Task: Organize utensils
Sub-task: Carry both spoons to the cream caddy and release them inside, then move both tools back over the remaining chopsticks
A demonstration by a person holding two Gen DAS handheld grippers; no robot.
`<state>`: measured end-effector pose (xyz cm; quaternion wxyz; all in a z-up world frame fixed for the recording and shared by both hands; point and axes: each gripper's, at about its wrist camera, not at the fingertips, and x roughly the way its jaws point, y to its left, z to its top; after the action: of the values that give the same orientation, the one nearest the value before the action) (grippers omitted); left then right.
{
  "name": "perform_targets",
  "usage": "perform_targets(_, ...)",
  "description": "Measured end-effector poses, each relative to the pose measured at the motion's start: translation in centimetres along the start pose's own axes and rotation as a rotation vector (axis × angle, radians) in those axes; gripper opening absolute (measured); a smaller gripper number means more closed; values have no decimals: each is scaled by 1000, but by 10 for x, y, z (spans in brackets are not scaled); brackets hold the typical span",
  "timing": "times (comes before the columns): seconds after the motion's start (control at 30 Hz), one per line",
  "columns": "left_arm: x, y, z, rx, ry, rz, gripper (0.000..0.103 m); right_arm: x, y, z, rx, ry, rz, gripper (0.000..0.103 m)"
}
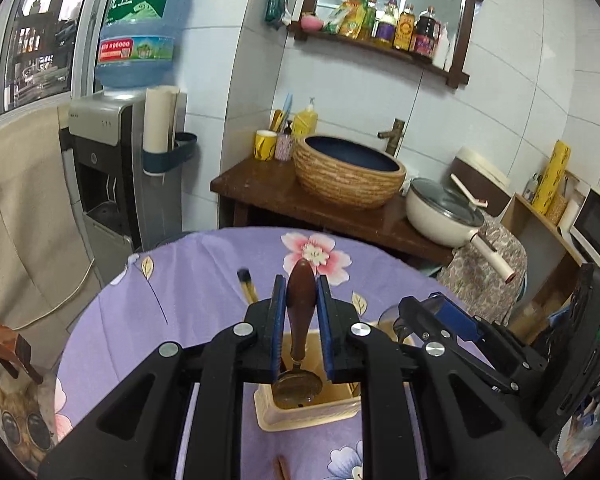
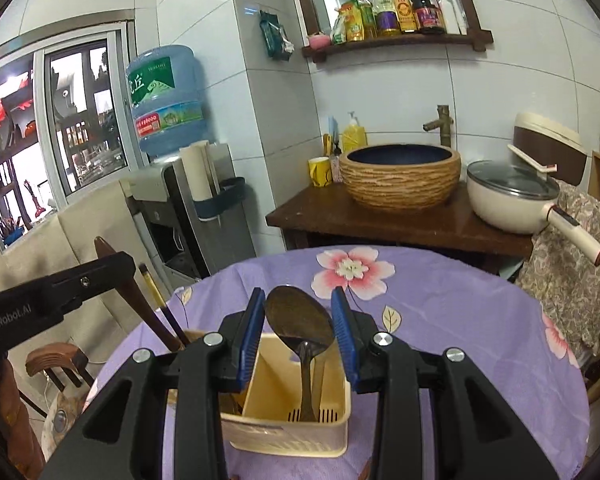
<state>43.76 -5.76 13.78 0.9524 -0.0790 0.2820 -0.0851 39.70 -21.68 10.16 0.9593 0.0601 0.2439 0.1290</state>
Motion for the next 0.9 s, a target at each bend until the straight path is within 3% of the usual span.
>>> perform_targets(0.37,25,6,-34,1,65,2,16,6,0,-25,-23,20,-42,35)
perform_targets(0.47,21,9,-36,-15,47,-12,16,-1,-1,-26,-15,-14,-45,58)
perform_targets(0.57,4,11,-37,-23,18,-33,34,-19,-5,-25,-2,-56,-42,62)
perform_targets(0.63,-18,16,-43,-55,-28,-65,69,-32,-6,-27,1,-70,-52,65)
perform_targets(0.77,-59,25,-67,-52,-106,-52,83,-62,-6,-49,-31,-53,-98,74)
perform_targets(0.9,-64,32,-108,-12,-19,19,85,-66,-9,-91,-83,82,-187,75)
